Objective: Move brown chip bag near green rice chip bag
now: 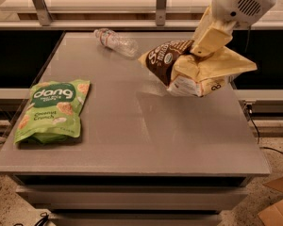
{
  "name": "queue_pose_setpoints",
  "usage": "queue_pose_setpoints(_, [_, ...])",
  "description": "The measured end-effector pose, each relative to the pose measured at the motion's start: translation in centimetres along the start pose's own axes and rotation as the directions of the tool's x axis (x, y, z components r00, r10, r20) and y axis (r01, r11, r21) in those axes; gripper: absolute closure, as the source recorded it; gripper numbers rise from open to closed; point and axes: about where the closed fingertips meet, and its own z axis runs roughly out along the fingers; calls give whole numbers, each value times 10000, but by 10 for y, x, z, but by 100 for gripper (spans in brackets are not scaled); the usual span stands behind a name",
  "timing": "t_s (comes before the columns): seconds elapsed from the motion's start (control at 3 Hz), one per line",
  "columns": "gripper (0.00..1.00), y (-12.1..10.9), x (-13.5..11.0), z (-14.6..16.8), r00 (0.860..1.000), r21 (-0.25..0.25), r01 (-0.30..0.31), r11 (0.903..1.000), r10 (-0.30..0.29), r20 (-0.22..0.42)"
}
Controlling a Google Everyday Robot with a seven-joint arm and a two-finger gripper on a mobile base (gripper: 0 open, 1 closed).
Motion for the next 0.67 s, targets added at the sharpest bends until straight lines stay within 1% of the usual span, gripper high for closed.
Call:
queue_pose_setpoints(0.33, [100, 2, -2, 4, 9998, -55, 8, 10000, -7, 179])
queue_pose_setpoints(0.67, [100, 12, -30, 15, 9984, -41, 437, 9990, -435, 353])
